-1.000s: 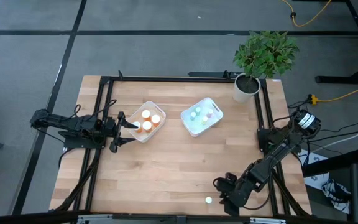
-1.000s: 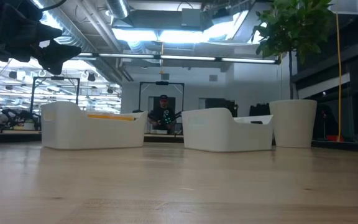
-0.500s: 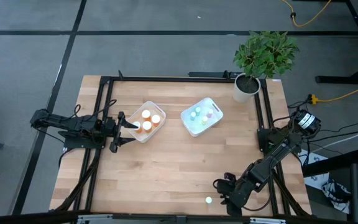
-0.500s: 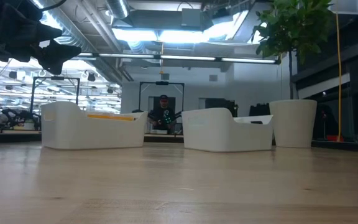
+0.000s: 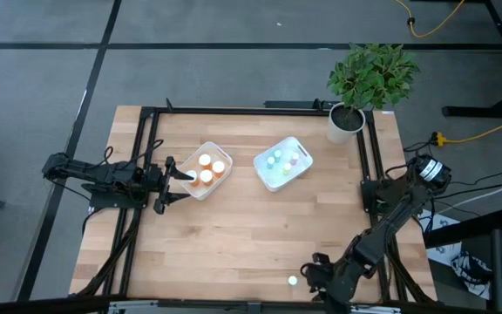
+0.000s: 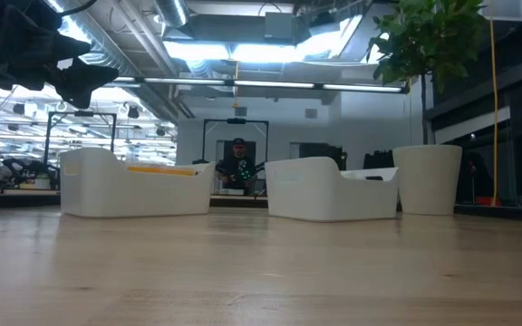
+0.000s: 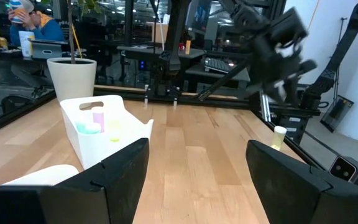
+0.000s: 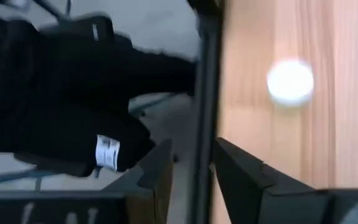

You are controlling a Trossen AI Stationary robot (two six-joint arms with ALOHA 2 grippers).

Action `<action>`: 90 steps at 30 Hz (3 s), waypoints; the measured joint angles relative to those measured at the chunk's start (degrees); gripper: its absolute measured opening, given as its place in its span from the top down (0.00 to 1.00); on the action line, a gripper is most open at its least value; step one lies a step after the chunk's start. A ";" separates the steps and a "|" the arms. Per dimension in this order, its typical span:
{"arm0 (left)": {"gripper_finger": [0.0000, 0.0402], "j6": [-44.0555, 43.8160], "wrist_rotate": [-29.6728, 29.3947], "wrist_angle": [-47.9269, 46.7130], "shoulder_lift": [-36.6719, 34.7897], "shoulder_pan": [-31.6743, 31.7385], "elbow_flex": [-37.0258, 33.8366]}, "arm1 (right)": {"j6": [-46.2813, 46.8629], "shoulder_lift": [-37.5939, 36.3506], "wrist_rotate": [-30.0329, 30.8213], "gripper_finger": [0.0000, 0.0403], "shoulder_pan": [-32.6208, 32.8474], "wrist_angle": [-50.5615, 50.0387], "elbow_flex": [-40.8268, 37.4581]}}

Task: Pick and place medicine bottles into bin by pill shape (circle, oval)
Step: Put the yellow tablet bottle into the right white bin

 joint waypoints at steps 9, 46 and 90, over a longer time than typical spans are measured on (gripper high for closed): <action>0.34 0.00 0.01 -0.01 -0.01 0.00 0.01 | 3.79 2.82 23.39 0.74 4.38 -24.68 17.52; 0.34 0.00 -0.04 -0.02 -0.01 -0.02 0.00 | 10.14 19.37 13.97 0.26 1.81 -31.39 24.57; 0.34 0.00 -0.04 -0.01 -0.01 0.00 0.01 | 10.05 19.34 14.08 0.67 -4.13 -29.11 24.52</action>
